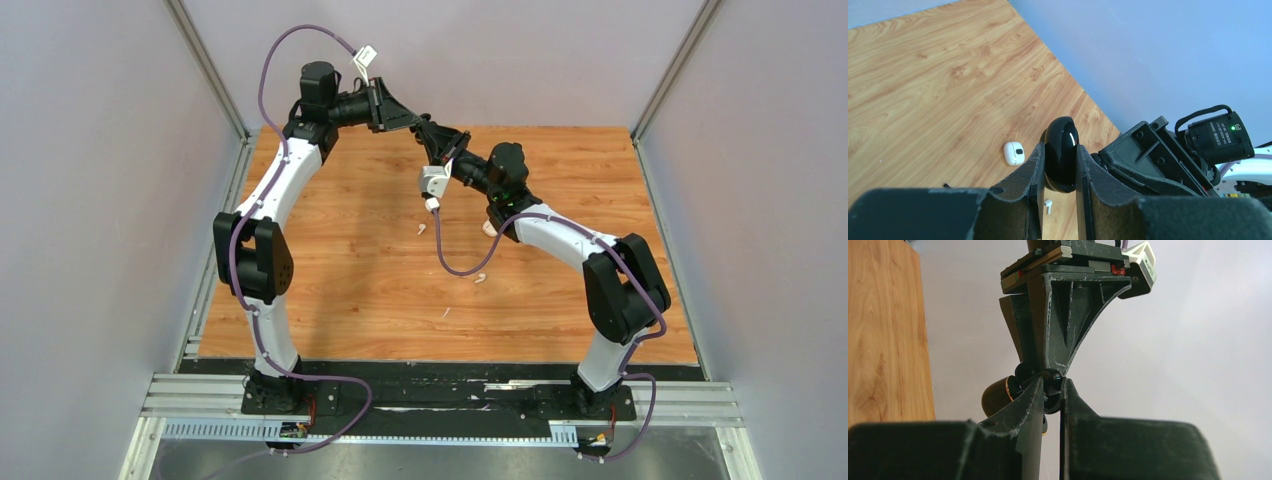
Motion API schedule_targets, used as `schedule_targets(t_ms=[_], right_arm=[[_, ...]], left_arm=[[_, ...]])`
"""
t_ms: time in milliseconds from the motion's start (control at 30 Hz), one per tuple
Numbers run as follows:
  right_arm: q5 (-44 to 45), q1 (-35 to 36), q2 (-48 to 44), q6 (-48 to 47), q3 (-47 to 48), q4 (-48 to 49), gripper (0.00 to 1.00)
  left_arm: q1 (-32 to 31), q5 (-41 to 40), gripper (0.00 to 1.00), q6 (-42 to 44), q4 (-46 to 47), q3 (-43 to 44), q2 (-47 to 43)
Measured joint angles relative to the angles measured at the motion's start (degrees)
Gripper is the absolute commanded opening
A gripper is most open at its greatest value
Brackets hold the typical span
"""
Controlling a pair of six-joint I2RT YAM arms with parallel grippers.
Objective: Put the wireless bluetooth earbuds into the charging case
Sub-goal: Place the earbud in the charging case.
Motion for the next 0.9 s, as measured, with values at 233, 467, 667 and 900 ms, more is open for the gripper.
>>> schedule_targets(t_ms=[233, 467, 667, 900], right_arm=[[0.0, 0.0, 0.0, -0.6, 0.0, -0.7, 0.0], [-0.6, 0.0, 0.0, -1.9, 0.0, -1.2, 0.0], [-0.7, 0.0, 0.0, -3.7, 0.0, -1.3, 0.0], [-1.0, 0.0, 0.0, -5.5, 0.0, -2.4, 0.0]], left_arm=[[0.0, 0.0, 0.0, -0.1, 0.2, 0.0, 0.2], [0.0, 0.1, 0.0, -0.5, 0.5, 0.0, 0.3], [0.0, 0.1, 0.0, -0.8, 1.0, 0.0, 0.4], [0.0, 0.1, 0.0, -1.0, 1.3, 0.0, 0.5]])
